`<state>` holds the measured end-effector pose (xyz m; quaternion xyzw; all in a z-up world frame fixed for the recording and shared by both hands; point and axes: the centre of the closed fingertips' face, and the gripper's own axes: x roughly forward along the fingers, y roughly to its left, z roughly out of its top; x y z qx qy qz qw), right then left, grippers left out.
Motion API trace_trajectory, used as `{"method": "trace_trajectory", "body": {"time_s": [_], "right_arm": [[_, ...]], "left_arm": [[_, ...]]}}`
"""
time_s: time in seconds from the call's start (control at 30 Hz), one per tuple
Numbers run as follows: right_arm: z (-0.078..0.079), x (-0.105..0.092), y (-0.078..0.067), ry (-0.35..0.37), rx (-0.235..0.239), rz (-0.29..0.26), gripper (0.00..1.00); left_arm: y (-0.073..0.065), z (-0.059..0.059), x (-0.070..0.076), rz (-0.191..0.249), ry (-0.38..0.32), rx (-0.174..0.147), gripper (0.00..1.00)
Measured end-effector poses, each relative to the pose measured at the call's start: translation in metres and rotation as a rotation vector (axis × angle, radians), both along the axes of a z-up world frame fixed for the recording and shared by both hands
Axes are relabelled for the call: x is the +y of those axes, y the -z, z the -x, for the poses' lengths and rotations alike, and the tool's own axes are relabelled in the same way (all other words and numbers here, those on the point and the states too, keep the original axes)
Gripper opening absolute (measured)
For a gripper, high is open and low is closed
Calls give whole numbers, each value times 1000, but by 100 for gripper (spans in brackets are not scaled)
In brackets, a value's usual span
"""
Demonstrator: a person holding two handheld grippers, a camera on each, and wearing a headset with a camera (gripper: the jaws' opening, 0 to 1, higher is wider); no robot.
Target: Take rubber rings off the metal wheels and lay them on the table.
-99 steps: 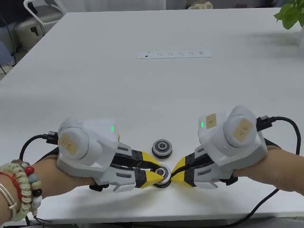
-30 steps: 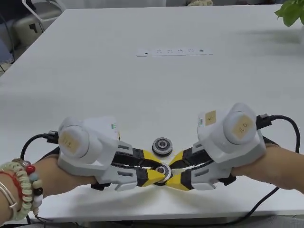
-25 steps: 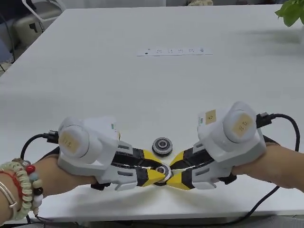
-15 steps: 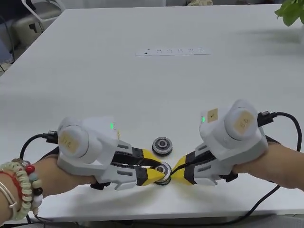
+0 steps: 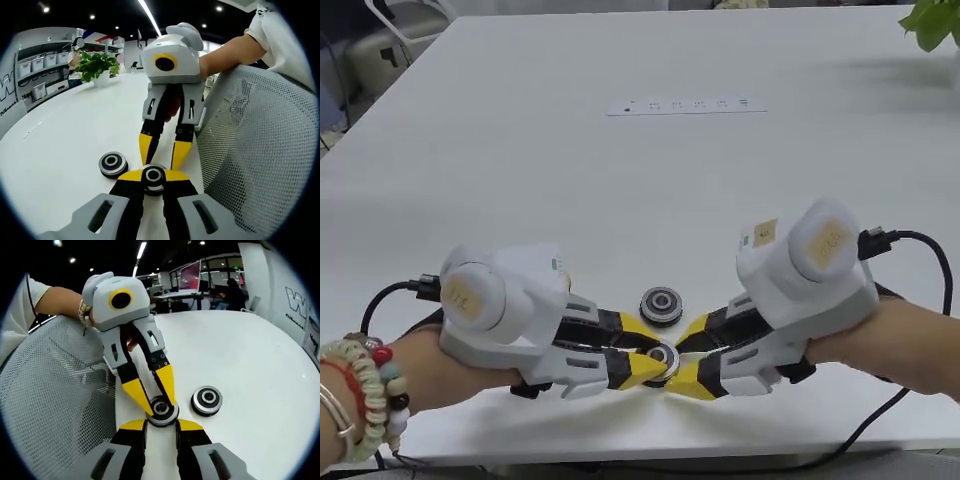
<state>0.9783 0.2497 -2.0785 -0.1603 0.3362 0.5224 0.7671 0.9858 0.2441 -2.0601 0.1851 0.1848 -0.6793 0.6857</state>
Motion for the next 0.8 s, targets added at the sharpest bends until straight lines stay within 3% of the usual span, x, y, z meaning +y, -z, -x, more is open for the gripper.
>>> {"method": "trace_trajectory", "body": {"time_s": [0.1,0.2,0.33,0.67,0.8], "right_arm": [[1,5,-1,-8,-8,-17,25],[2,6,4,-39,-42,24,27],[-2,4,-3,-27,-45,-8,22],[0,-1,-1,-53,-45,21,18],[2,-8,0,-54,-39,32,8]], "left_arm": [[0,0,0,0,0,0,8],[0,0,0,1,0,0,8],[0,0,0,1,0,0,8],[0,1,-1,2,4,1,8],[1,0,0,1,1,1,8]]}}
